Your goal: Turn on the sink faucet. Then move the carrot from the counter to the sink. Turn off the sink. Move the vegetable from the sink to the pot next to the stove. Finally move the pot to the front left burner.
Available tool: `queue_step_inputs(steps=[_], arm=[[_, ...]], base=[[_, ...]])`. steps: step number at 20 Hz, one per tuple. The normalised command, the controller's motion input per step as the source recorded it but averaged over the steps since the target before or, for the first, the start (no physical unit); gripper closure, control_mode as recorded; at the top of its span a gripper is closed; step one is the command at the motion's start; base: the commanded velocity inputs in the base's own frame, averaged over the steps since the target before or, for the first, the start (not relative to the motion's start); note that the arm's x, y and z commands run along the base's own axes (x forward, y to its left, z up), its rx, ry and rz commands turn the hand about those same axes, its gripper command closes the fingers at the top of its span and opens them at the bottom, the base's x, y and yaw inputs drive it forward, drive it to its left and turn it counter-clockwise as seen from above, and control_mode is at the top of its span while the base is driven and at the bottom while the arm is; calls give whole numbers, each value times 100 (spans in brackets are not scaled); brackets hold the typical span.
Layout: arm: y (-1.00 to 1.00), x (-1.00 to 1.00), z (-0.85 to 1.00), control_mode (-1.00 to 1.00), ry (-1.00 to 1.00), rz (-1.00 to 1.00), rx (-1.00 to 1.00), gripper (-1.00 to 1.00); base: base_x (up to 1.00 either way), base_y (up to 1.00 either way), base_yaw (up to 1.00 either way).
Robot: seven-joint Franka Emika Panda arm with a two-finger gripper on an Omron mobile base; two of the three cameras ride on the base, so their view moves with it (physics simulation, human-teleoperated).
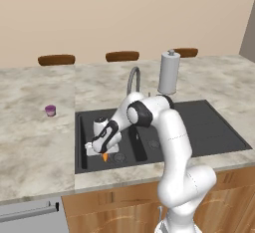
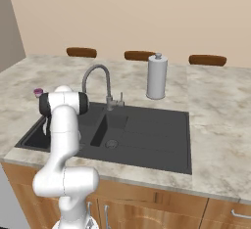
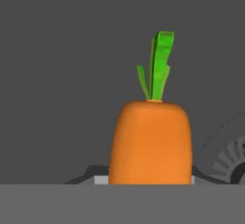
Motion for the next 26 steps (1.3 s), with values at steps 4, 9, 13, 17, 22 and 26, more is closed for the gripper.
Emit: queue_step_inputs(steps=[4,9,13,17,22,26], arm=[[-1,9,8,-100,-4,0,0,100],[-2,0,56,-100,-10,-1,0,100],[-5,0,81,-100,-8,-3,0,100],[-12,-8,94,-100,-4,-3,0,100],[-4,-21,91,-100,-2,-1,0,100],[-9,-32,85,-100,0,0,0,100]], base=[[0,0,0],[0,0,0],[0,0,0],[0,0,0],[0,0,0],[0,0,0]])
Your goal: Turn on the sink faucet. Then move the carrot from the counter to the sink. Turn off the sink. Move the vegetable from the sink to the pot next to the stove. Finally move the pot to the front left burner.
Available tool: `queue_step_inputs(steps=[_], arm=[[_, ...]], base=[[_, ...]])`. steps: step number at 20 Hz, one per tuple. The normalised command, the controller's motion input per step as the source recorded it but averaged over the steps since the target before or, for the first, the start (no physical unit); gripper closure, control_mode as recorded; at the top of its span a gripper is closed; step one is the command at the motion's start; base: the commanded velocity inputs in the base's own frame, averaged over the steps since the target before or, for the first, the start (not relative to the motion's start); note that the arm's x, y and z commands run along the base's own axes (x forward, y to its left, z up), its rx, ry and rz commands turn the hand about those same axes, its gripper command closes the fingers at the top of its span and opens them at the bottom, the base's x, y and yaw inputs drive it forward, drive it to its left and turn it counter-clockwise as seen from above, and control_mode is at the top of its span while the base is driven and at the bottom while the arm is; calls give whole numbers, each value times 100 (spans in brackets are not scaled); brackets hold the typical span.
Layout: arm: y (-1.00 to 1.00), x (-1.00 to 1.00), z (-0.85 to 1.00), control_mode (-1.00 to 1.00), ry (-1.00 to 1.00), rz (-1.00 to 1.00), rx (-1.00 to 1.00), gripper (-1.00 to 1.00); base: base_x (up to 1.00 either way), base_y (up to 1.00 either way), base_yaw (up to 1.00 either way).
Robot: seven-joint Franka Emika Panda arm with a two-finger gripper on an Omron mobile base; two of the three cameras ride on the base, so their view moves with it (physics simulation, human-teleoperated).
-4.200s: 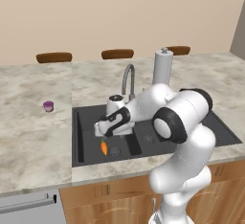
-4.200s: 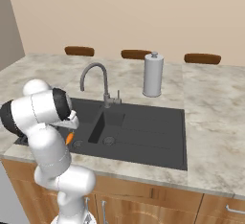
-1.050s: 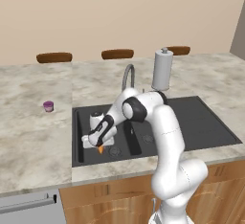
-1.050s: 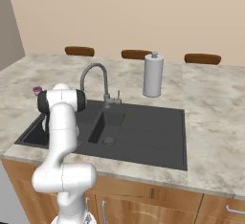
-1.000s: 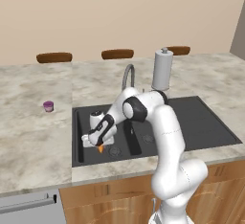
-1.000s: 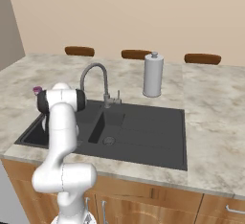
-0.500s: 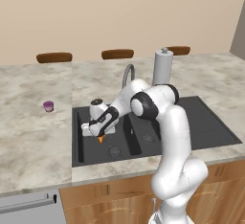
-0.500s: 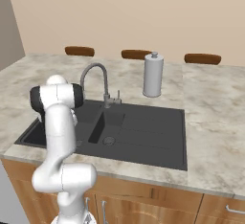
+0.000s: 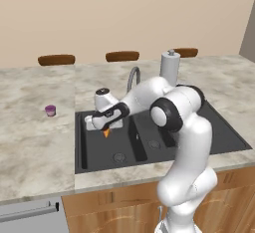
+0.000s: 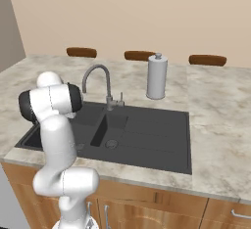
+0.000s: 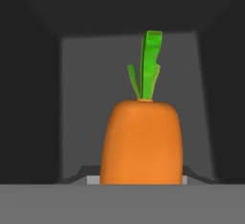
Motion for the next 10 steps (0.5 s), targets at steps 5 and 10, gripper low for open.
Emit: queue_step_inputs(steps=[5,10], arm=[[-12,-34,79,-100,0,0,0,100],[-6,-8,45,-100,0,-1,0,100]], base=[[0,0,0],[0,0,0]])
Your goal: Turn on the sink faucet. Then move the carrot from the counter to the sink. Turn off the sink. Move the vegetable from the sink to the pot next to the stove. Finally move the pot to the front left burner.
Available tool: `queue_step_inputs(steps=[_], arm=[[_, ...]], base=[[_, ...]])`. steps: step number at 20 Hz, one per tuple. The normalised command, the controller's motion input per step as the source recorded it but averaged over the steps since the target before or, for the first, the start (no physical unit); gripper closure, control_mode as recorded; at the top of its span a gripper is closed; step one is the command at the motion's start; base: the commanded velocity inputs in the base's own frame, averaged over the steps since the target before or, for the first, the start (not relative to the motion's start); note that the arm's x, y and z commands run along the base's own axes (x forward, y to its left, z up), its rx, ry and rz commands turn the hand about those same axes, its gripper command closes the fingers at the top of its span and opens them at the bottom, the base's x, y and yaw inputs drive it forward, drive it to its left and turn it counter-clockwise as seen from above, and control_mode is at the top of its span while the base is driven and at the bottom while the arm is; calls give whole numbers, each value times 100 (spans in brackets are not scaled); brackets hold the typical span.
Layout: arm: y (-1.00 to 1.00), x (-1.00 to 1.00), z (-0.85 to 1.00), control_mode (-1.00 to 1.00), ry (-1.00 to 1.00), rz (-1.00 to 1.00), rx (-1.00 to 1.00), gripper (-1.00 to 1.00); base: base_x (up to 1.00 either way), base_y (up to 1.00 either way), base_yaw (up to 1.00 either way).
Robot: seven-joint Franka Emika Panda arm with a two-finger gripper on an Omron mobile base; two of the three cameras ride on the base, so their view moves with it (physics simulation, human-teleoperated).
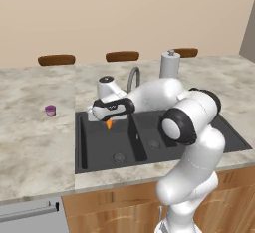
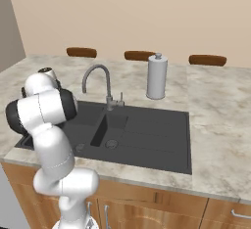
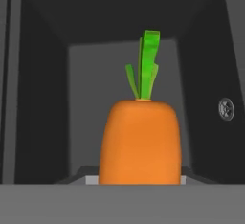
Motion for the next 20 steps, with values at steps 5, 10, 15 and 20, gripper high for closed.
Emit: queue_step_inputs(steps=[5,10,15,20], arm=[[-2,0,0,-100,0,0,0,100],[-12,-34,0,-100,-10,-5,0,100],[0,0,0,100,0,0,0,100],[0,0,0,100,0,0,0,100]], base=[[0,0,0],[0,0,0],[-63,-29,-21],[-29,-22,-32]])
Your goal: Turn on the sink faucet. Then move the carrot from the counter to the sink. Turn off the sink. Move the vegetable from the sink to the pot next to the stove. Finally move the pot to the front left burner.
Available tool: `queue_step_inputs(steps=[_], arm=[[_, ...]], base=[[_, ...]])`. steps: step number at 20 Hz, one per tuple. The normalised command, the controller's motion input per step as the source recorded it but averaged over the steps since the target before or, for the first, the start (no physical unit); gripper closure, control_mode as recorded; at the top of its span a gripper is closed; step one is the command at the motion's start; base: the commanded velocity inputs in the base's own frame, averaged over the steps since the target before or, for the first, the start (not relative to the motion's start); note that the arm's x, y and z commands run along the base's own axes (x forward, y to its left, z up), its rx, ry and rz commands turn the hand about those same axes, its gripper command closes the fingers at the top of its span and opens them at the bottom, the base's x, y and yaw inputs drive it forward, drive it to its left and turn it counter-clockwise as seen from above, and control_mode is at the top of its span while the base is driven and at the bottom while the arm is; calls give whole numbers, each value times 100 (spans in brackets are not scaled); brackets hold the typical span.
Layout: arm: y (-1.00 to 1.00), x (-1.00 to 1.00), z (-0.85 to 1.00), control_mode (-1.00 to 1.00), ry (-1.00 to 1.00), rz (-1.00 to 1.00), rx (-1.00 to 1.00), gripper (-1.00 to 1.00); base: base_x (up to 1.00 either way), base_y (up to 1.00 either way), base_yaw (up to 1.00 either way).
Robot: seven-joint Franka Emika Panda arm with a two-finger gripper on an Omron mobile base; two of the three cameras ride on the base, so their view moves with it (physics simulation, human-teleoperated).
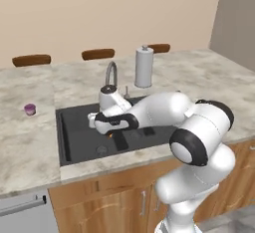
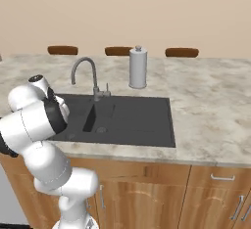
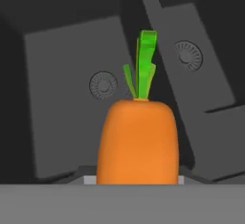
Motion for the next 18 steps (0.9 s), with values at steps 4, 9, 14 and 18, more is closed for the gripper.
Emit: queue_step_inputs(steps=[4,9,14,18], arm=[[0,0,0,100,0,0,0,100],[0,0,0,100,0,0,0,100],[0,0,0,100,0,0,0,100],[0,0,0,100,0,0,0,100]], base=[[0,-8,-36],[1,-8,-40],[0,-20,-46],[0,-14,-50]])
